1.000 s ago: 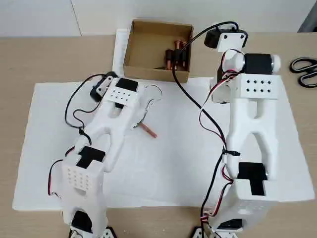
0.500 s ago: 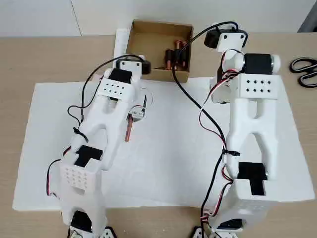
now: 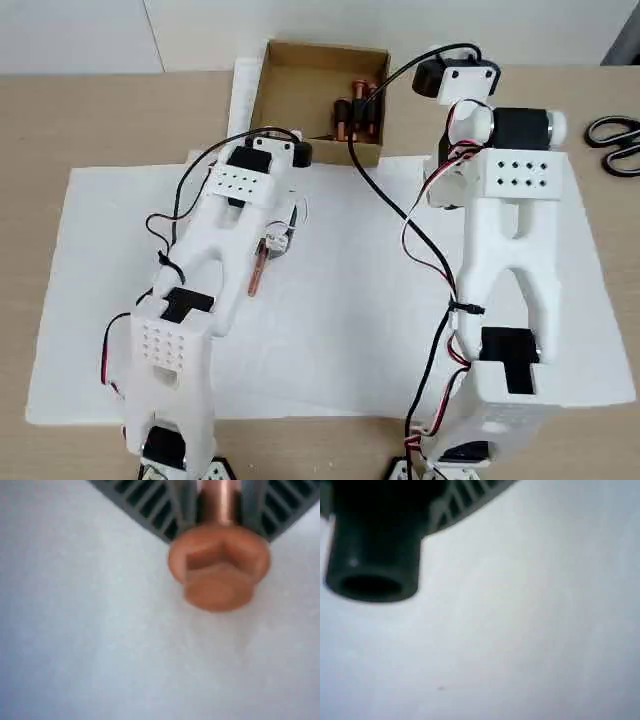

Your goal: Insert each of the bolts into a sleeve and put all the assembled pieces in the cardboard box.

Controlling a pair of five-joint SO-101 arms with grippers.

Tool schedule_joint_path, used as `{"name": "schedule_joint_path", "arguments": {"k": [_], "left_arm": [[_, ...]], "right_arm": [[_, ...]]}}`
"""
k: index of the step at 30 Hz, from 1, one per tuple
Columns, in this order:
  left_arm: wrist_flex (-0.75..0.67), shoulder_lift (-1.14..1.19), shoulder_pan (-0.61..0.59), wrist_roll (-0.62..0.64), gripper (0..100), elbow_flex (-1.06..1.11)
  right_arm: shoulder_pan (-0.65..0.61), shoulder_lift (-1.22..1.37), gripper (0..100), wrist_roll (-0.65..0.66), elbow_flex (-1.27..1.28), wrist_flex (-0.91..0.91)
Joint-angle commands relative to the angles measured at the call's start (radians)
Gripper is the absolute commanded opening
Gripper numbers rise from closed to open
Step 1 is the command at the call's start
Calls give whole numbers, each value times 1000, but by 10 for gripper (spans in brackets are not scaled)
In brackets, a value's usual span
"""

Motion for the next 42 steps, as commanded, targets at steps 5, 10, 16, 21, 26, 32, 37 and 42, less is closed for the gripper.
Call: {"name": "schedule_joint_path", "arguments": {"k": [5, 10, 16, 21, 26, 32, 37, 42], "left_arm": [[-29, -6, -9, -11, 104, -15], [-41, -2, -9, -11, 81, -8], [-43, -2, -8, -8, 7, -8], [-11, -20, -2, -11, 6, -39], [104, -80, -8, -18, 6, -165], [203, -164, -9, -72, 6, -266], [203, -238, -8, -69, 6, -266], [204, -350, -6, -68, 6, -266]], "right_arm": [[1, -67, 4, -12, 0, 2], [1, -67, 4, -12, 0, 2], [1, -70, 4, -12, 0, 2], [-18, -76, 4, -12, -5, 1], [-61, -171, 4, -8, -5, -1], [-105, -447, 4, -5, 0, -1], [-102, -639, 4, -5, 61, 4], [-101, -878, 4, -3, 278, -2]]}}
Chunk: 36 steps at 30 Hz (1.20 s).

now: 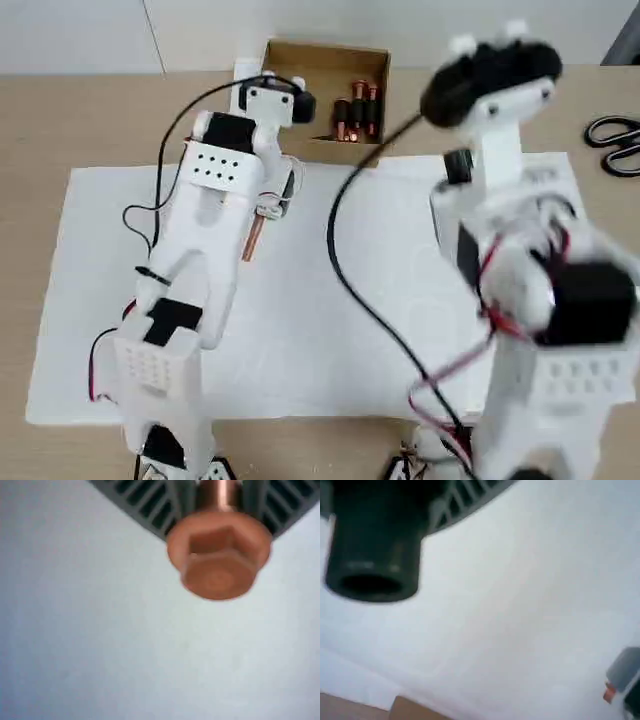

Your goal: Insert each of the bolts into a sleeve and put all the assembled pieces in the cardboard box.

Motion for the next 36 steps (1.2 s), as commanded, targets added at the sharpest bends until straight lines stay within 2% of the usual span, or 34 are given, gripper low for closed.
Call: {"name": "schedule_joint_path", "arguments": {"k": [1, 5, 8, 16, 23, 29, 33, 36], "left_arm": [[18, -161, -3, -2, 6, -50], [18, -262, 2, -2, 6, -36], [18, -319, 2, -2, 6, -2], [17, -376, -5, -2, 6, 51], [17, -393, 25, 6, 6, 33], [17, -551, 72, 95, 6, -38], [12, -657, 114, 137, 6, -47], [14, -733, 121, 224, 6, -45]], "right_arm": [[-1, -193, 4, -3, 140, -5], [-1, -354, 4, -3, 344, -58], [-1, -450, 4, -8, 523, -171], [-7, -705, 6, -18, 1183, -777], [-16, -1029, 5, -222, 1653, -1153], [-90, -1271, 5, -226, 1901, -1239], [-130, -1253, 5, -230, 1932, -1241], [-171, -1264, 5, -230, 1932, -1241]]}}
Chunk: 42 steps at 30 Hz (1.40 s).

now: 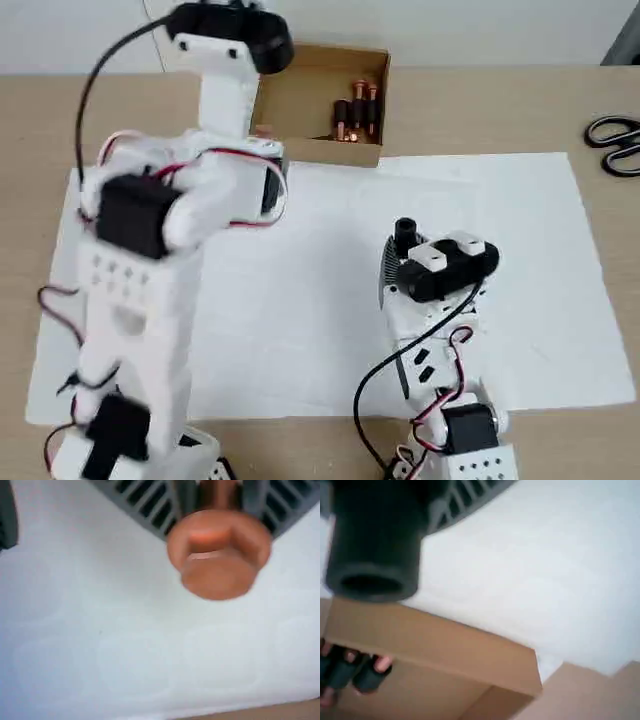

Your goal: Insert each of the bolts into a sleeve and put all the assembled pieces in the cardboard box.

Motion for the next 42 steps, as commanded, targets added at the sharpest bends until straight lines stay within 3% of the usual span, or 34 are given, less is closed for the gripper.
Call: {"name": "schedule_joint_path", "arguments": {"k": [1, 3, 10, 17, 20, 29, 32, 37, 42], "left_arm": [[6, -137, 8, 123, 6, -45], [-3, -209, 11, 178, 6, -51], [3, -493, 130, 120, 6, 21], [-41, -732, 130, 114, 6, 372], [-221, -802, 130, 114, 6, 599], [-1005, -941, 132, 115, 6, 1357], [-1188, -968, 133, 115, 6, 1531], [-1274, -1025, 138, 118, 6, 1670], [-1292, -1059, 140, 120, 6, 1687]], "right_arm": [[-44, -21, 5, -14, -2, -27], [-58, -21, 5, -14, -2, -22], [-58, -21, 5, -14, 0, -18], [-64, -21, 5, -14, 41, -18], [-99, -21, 5, -14, 46, -18], [-154, -21, 5, -14, 49, -16], [-189, -21, 5, -15, 41, 12], [-211, -22, 4, -17, 40, 25], [-231, -19, 4, -112, 40, 25]]}}
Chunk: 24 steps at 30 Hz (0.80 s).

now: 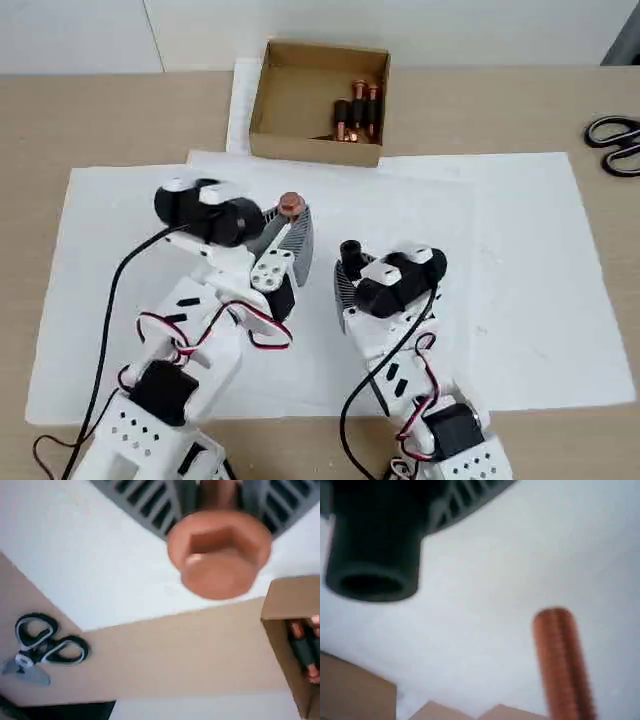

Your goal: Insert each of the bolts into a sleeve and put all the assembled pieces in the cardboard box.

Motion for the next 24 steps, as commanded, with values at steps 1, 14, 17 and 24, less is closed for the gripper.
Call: {"name": "schedule_joint_path", "arguments": {"k": [1, 14, 17, 24], "left_arm": [[-48, -37, 3, -6, 6, -2], [-49, -34, 35, -6, 6, 1], [-49, -34, 35, -6, 6, 2], [-52, -38, 35, -5, 6, 41]], "right_arm": [[-10, -12, 4, -41, -12, 4], [-81, -8, 4, -41, -6, 22], [-101, -7, 4, -41, -5, 22], [-127, -7, 4, -21, -5, 21]]}}
